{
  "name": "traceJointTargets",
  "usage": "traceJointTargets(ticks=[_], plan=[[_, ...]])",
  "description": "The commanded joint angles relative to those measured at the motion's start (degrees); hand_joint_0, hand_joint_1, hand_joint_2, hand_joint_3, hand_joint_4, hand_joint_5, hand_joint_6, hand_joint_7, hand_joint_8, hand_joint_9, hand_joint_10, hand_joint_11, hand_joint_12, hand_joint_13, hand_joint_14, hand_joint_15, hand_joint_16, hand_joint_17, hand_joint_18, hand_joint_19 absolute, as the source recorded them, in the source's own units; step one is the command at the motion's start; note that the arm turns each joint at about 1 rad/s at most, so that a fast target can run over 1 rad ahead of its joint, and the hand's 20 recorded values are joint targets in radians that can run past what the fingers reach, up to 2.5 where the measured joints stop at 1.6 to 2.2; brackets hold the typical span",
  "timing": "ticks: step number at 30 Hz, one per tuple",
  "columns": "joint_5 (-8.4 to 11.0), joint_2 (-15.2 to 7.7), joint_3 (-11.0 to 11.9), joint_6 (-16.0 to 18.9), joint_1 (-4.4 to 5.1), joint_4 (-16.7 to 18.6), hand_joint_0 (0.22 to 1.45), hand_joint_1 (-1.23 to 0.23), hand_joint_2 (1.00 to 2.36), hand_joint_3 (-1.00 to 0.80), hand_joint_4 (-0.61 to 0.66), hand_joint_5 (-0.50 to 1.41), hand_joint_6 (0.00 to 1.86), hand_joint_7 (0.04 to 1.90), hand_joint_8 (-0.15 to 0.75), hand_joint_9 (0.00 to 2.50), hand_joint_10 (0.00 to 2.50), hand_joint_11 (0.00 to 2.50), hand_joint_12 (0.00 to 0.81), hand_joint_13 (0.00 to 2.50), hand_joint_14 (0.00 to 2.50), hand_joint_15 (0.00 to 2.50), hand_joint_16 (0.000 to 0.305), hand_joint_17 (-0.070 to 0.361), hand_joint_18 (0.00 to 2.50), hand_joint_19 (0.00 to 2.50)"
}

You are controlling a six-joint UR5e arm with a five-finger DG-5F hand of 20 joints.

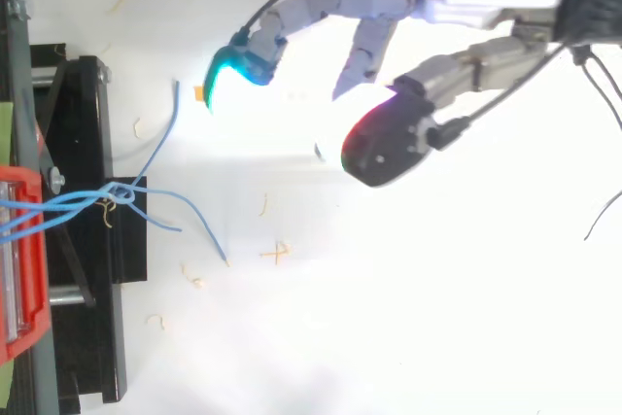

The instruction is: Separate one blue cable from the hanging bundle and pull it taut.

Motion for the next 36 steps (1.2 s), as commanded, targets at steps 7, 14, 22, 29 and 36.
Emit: traceJointTargets(ticks=[7,14,22,29,36], plan=[[-5.15,-5.5,6.1,4.4,-1.06,3.3,0.31,-0.34,1.00,-0.50,0.19,-0.18,0.50,0.62,0.353,1.15,0.00,0.05,0.429,1.11,0.01,0.18,0.064,0.143,1.16,0.00],[-6.47,-13.3,15.7,5.0,-1.41,3.5,0.31,-0.34,1.00,-0.50,0.20,-0.18,0.50,0.62,0.358,1.15,0.00,0.06,0.429,1.11,0.01,0.17,0.064,0.143,1.14,0.00],[-7.53,-16.9,20.3,5.9,-1.15,3.4,0.32,-0.33,1.00,-0.50,0.20,-0.18,0.50,0.63,0.350,1.15,0.00,0.05,0.427,1.11,0.01,0.18,0.063,0.143,1.11,0.00],[-6.74,-16.9,19.7,6.5,-0.71,3.5,0.32,-0.34,1.00,-0.50,0.21,-0.16,0.50,0.66,0.356,1.15,0.00,0.07,0.426,1.10,0.01,0.20,0.065,0.146,1.08,0.00],[-4.28,-16.9,19.7,9.9,0.34,3.5,0.32,-0.34,1.00,-0.50,0.24,-0.14,0.50,0.71,0.350,1.10,0.00,0.07,0.419,1.06,0.01,0.22,0.067,0.151,1.01,0.00]])
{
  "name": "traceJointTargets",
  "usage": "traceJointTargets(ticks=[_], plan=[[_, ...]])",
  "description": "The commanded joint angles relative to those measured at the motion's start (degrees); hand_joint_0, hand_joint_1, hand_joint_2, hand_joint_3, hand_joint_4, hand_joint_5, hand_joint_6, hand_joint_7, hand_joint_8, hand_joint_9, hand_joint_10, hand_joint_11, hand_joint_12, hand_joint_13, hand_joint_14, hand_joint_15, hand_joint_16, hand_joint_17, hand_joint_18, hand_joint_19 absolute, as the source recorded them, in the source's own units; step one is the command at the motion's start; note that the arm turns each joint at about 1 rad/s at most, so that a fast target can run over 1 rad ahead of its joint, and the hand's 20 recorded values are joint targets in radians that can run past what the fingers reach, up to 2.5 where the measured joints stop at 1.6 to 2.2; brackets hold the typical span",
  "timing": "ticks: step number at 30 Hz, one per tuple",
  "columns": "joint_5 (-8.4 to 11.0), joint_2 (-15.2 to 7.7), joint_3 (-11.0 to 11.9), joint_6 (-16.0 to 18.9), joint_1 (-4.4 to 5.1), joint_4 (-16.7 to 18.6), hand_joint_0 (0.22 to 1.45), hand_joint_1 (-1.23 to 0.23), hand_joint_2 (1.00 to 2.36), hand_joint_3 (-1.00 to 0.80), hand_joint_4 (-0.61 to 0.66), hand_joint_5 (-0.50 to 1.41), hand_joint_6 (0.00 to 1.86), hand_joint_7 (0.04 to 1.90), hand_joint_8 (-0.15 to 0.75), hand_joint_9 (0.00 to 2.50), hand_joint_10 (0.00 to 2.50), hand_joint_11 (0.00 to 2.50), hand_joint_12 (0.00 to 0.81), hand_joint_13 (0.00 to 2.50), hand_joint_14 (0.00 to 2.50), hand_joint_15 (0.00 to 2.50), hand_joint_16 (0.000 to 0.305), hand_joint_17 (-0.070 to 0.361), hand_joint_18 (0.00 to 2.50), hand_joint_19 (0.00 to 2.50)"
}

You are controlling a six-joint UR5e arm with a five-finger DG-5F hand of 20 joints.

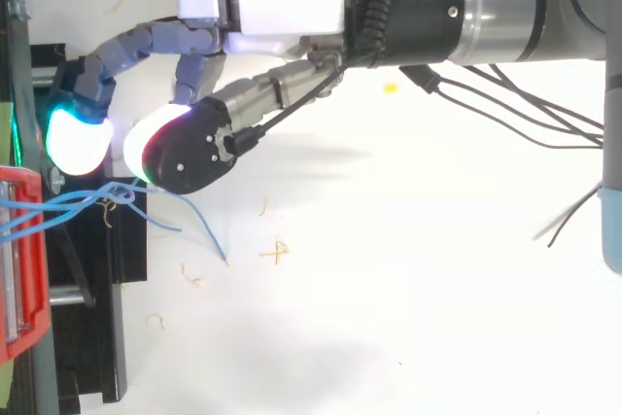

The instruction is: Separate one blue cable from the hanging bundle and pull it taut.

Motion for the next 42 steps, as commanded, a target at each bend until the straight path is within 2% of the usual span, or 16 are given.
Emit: traceJointTargets(ticks=[1,5,11,15,20,23,30,34,37,42], plan=[[0.74,0.1,0.1,1.6,0.58,0.0,0.32,-0.34,1.00,-0.50,0.24,-0.14,0.50,0.71,0.353,1.09,0.00,0.07,0.420,1.06,0.01,0.22,0.067,0.152,1.01,0.00],[0.83,0.0,0.8,3.1,1.10,-0.3,0.32,-0.34,1.00,-0.50,0.32,-0.12,0.50,0.83,0.357,1.03,0.00,0.07,0.406,0.99,0.01,0.25,0.079,0.177,0.98,0.09],[1.53,0.0,1.6,4.7,1.72,-0.4,0.33,-0.36,1.00,-0.50,0.41,-0.10,0.50,1.01,0.360,0.99,0.00,0.07,0.401,0.95,0.01,0.26,0.081,0.182,0.94,0.11],[2.06,0.1,1.7,6.0,2.42,-0.5,0.33,-0.36,1.00,-0.50,0.41,-0.09,0.50,1.03,0.356,0.98,0.00,0.08,0.400,0.94,0.01,0.26,0.081,0.182,0.92,0.13],[2.06,0.1,2.3,6.9,2.77,-1.1,0.33,-0.36,1.00,-0.50,0.40,-0.09,0.50,1.05,0.353,0.98,0.00,0.08,0.398,0.94,0.01,0.26,0.081,0.183,0.92,0.13],[2.06,0.1,2.9,7.1,2.95,-2.9,0.33,-0.36,1.00,-0.50,0.39,-0.07,0.50,1.09,0.353,0.97,0.00,0.09,0.397,0.93,0.01,0.27,0.081,0.182,0.91,0.14],[1.89,0.3,3.7,7.4,3.21,-5.5,0.33,-0.35,1.00,-0.50,0.37,-0.07,0.50,1.05,0.350,0.98,0.00,0.08,0.396,0.93,0.01,0.27,0.081,0.183,0.91,0.16],[1.89,0.8,3.6,7.5,3.39,-7.2,0.33,-0.35,1.00,-0.50,0.27,-0.10,0.50,0.90,0.349,0.98,0.00,0.06,0.413,0.95,0.01,0.25,0.089,0.200,0.97,0.15],[1.89,1.0,3.3,7.7,3.48,-8.4,0.33,-0.35,1.00,-0.50,0.22,-0.12,0.50,0.87,0.350,1.06,0.00,0.12,0.415,1.00,0.01,0.25,0.093,0.209,1.05,0.15],[1.80,1.0,3.1,7.7,3.48,-8.8,0.33,-0.34,1.00,-0.50,0.17,-0.14,0.50,0.85,0.314,1.26,0.02,0.52,0.413,1.09,0.01,0.34,0.096,0.215,1.15,0.17]])
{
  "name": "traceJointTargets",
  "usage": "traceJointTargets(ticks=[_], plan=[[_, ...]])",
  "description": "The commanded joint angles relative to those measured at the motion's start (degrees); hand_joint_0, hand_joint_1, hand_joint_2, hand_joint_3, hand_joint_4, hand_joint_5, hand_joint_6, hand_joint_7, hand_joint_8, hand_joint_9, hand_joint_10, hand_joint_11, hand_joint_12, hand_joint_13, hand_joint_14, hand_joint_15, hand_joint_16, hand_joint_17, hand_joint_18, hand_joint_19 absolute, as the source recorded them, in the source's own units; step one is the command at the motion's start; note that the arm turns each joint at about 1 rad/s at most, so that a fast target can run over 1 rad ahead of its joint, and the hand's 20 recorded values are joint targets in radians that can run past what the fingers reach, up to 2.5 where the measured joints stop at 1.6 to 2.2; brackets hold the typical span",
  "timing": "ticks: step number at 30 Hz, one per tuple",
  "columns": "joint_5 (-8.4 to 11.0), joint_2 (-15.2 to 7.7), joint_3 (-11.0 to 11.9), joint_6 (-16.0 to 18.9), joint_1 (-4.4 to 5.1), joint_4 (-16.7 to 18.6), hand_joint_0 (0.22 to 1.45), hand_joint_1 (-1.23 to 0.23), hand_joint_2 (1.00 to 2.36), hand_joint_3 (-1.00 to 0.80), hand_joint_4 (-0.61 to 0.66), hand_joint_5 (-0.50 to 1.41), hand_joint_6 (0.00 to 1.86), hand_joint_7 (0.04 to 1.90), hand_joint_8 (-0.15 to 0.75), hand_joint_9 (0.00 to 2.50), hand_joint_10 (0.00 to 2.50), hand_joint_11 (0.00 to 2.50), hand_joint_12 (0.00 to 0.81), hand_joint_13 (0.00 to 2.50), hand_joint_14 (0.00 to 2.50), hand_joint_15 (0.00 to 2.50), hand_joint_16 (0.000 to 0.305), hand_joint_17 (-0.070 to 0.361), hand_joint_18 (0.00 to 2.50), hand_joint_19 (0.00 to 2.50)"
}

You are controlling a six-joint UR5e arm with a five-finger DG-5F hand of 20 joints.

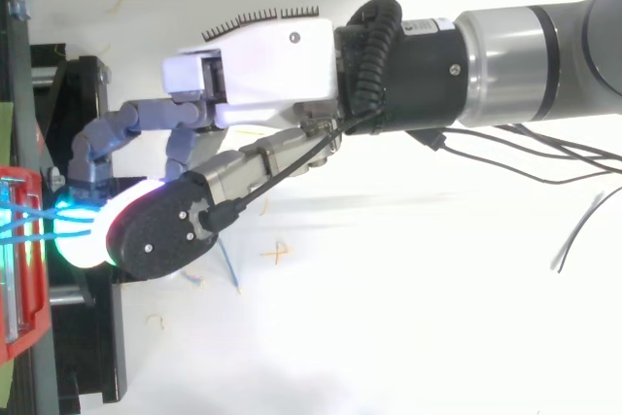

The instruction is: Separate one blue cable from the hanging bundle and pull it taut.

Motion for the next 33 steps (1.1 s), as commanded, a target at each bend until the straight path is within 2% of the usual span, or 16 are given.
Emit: traceJointTargets(ticks=[1,4,5,6,7,8,10,11,12,15,22,25,26,32,33], plan=[[-0.03,0.0,-0.1,0.1,0.02,-0.3,0.33,-0.34,1.00,-0.50,0.16,-0.14,0.50,0.84,0.308,1.28,0.02,0.59,0.408,1.13,0.01,0.38,0.096,0.216,1.18,0.19],[-0.03,0.0,-0.1,0.1,0.02,-0.3,0.33,-0.34,1.00,-0.50,0.16,-0.15,0.50,0.84,0.321,1.48,0.02,1.08,0.401,1.38,0.02,0.76,0.097,0.218,1.38,0.30],[-0.03,0.0,-0.1,0.1,0.02,-0.3,0.33,-0.34,1.00,-0.50,0.16,-0.15,0.50,0.84,0.342,1.60,0.02,1.44,0.427,1.53,0.02,1.00,0.096,0.216,1.48,0.40],[-0.03,0.1,-0.1,0.1,0.02,-0.3,0.33,-0.34,1.00,-0.50,0.16,-0.15,0.50,0.84,0.348,1.65,0.01,1.62,0.451,1.61,0.02,1.16,0.095,0.215,1.60,0.46],[-0.03,0.0,-0.1,0.1,0.02,-0.3,0.33,-0.34,1.00,-0.50,0.17,-0.15,0.50,0.84,0.363,1.71,0.43,1.67,0.456,1.75,0.00,1.39,0.093,0.210,1.73,0.58],[-0.03,0.1,-0.1,0.1,0.02,-0.3,0.33,-0.34,1.00,-0.50,0.18,-0.15,0.50,0.84,0.360,1.70,1.27,1.43,0.436,1.74,0.67,1.24,0.092,0.207,1.87,0.69],[-0.03,0.1,-0.1,0.1,0.02,-0.3,0.33,-0.34,1.00,-0.50,0.22,-0.14,0.50,0.85,0.344,1.70,2.17,1.17,0.408,1.69,1.51,0.98,0.089,0.199,1.92,0.80],[-0.03,0.1,-0.1,0.1,0.02,-0.3,0.33,-0.33,1.00,-0.50,0.24,-0.13,0.50,0.86,0.331,1.71,2.50,1.08,0.382,1.68,1.90,0.87,0.087,0.196,1.91,0.87],[-0.03,0.1,-0.1,0.1,0.02,-0.3,0.33,-0.33,1.00,-0.50,0.27,-0.12,0.50,0.87,0.325,1.73,2.50,1.03,0.375,1.71,2.16,0.78,0.087,0.196,1.90,0.88],[-0.03,0.1,-0.1,0.1,0.02,-0.3,0.34,-0.32,1.00,-0.50,0.32,-0.09,0.50,0.91,0.302,1.88,2.50,1.01,0.360,1.81,2.35,0.72,0.084,0.189,1.89,0.89],[-0.03,0.0,-0.1,-0.1,0.02,-0.3,0.36,-0.28,1.00,-0.50,0.34,-0.07,0.50,0.93,0.299,1.93,2.50,1.01,0.351,1.86,2.33,0.71,0.084,0.188,1.92,0.86],[-0.03,0.1,-0.1,0.3,0.02,-0.4,0.36,-0.28,1.00,-0.50,0.33,-0.07,0.50,0.94,0.291,1.93,2.50,1.04,0.356,1.87,2.28,0.76,0.084,0.190,1.91,0.83],[-0.03,0.1,-0.1,0.3,0.02,-0.4,0.36,-0.28,1.00,-0.50,0.33,-0.06,0.50,0.94,0.297,1.96,2.50,1.13,0.351,1.89,2.19,0.79,0.085,0.191,1.91,0.83],[-0.20,1.0,-0.1,2.6,0.02,-4.8,0.36,-0.27,1.00,-0.50,0.34,-0.07,0.50,0.95,0.297,1.98,2.49,1.18,0.359,1.90,2.02,0.85,0.086,0.193,1.89,0.79],[-0.20,1.3,-0.1,2.9,0.02,-6.5,0.36,-0.27,1.00,-0.50,0.34,-0.07,0.50,0.94,0.306,1.98,2.47,1.18,0.357,1.91,2.00,0.86,0.086,0.193,1.89,0.79]])
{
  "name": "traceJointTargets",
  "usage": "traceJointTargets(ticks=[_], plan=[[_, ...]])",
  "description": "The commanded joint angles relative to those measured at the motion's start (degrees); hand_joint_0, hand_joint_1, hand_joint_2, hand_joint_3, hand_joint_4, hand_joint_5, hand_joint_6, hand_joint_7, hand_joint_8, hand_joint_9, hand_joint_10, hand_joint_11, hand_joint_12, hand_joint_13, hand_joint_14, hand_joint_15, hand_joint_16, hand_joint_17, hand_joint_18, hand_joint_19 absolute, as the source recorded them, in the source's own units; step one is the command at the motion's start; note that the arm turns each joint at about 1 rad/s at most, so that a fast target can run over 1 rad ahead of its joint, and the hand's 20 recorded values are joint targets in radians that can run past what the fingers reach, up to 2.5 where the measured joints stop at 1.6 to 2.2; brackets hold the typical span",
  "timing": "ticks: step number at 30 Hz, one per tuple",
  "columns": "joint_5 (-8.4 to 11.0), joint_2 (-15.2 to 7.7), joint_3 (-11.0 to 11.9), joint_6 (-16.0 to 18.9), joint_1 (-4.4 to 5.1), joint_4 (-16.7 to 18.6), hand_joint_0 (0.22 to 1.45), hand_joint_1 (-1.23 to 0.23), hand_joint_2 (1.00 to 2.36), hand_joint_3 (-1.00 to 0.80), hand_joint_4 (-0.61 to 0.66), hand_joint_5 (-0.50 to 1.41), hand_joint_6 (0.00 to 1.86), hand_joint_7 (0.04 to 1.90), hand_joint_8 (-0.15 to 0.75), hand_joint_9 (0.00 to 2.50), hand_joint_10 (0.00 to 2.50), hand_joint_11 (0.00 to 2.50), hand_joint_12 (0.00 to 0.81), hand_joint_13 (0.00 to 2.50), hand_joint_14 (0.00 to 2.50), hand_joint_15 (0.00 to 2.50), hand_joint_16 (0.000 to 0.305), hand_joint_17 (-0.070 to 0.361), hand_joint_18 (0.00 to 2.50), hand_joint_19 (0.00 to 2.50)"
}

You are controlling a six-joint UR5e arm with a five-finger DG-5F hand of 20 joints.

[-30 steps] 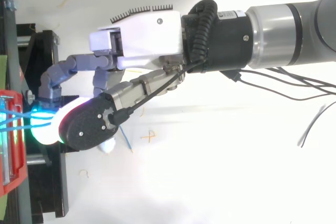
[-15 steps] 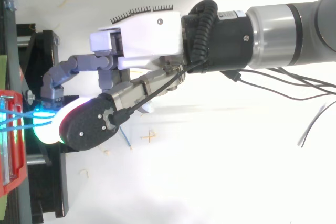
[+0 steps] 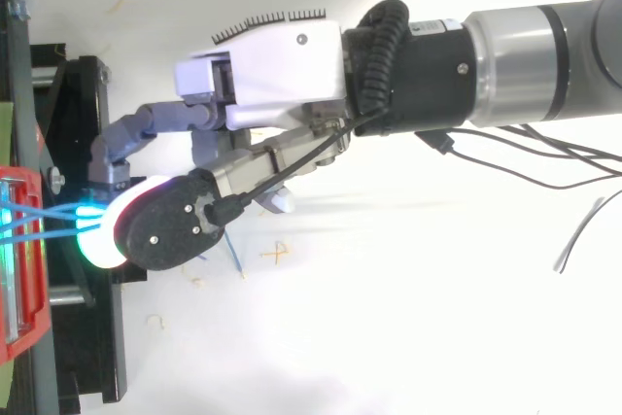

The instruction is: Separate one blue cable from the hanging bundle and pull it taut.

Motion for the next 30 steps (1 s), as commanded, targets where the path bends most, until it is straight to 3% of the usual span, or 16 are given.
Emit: traceJointTargets(ticks=[1,3,6,12,23,30], plan=[[-0.05,1.2,0.0,0.8,0.09,-4.6,0.36,-0.27,1.00,-0.50,0.35,-0.07,0.50,0.93,0.307,1.98,2.44,1.21,0.358,1.91,1.98,0.86,0.086,0.194,1.89,0.78],[-0.05,1.7,-0.2,1.1,-0.26,-7.9,0.36,-0.27,1.00,-0.50,0.35,-0.07,0.50,0.93,0.308,1.99,2.42,1.19,0.365,1.92,1.95,0.88,0.087,0.196,1.88,0.77],[-0.05,1.7,-0.1,2.1,-0.44,-8.9,0.35,-0.27,1.00,-0.50,0.34,-0.07,0.50,0.92,0.307,1.99,2.39,1.21,0.360,1.92,1.92,0.88,0.087,0.195,1.88,0.77],[-0.05,1.7,-0.2,5.7,-0.35,-9.2,0.36,-0.27,1.00,-0.50,0.28,-0.04,0.50,1.00,0.299,2.01,2.33,1.21,0.349,1.93,1.89,0.87,0.086,0.193,1.87,0.77],[0.12,1.7,-0.2,6.0,0.00,-9.0,0.37,-0.28,1.00,-0.50,0.27,-0.04,0.50,0.99,0.294,2.04,1.99,1.36,0.356,1.95,1.64,0.98,0.086,0.194,1.77,0.73],[0.30,1.7,2.9,7.0,0.09,-9.6,0.37,-0.29,1.00,-0.50,0.25,-0.03,0.50,0.99,0.292,2.04,1.90,1.38,0.352,1.95,1.57,1.01,0.086,0.193,1.75,0.72]])
